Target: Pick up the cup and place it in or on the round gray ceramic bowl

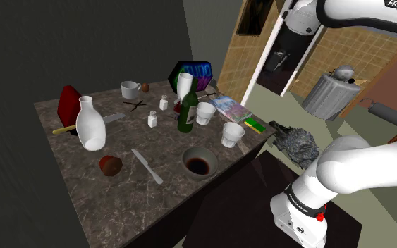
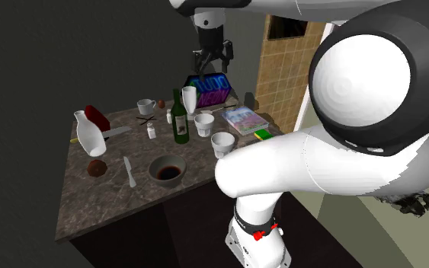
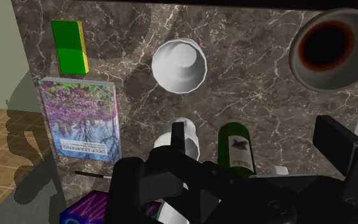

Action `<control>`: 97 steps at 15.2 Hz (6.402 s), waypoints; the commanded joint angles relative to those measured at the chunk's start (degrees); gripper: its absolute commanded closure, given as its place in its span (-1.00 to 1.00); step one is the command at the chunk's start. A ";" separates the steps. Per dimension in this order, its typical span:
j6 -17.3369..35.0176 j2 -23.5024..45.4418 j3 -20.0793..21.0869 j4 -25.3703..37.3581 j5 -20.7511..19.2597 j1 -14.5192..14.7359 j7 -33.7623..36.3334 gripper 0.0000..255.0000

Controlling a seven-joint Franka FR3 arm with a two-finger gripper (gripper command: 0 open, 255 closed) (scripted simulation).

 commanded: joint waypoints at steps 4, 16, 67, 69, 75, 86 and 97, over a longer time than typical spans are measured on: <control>5.86 0.56 -0.36 -5.35 -0.58 -0.11 0.22 -1.00; 32.35 12.02 -1.70 -20.58 -4.27 -1.73 2.02 -1.00; 60.17 39.74 -0.57 -20.86 -14.79 -8.58 8.26 1.00; 58.34 37.94 -0.63 -20.77 -13.35 -8.18 7.01 1.00; 52.73 32.93 -0.98 -20.04 -10.16 -7.05 4.10 1.00; 42.42 25.40 -1.45 -17.10 -6.80 -5.61 0.75 1.00; 35.78 20.15 8.73 -17.74 -1.91 1.71 13.38 1.00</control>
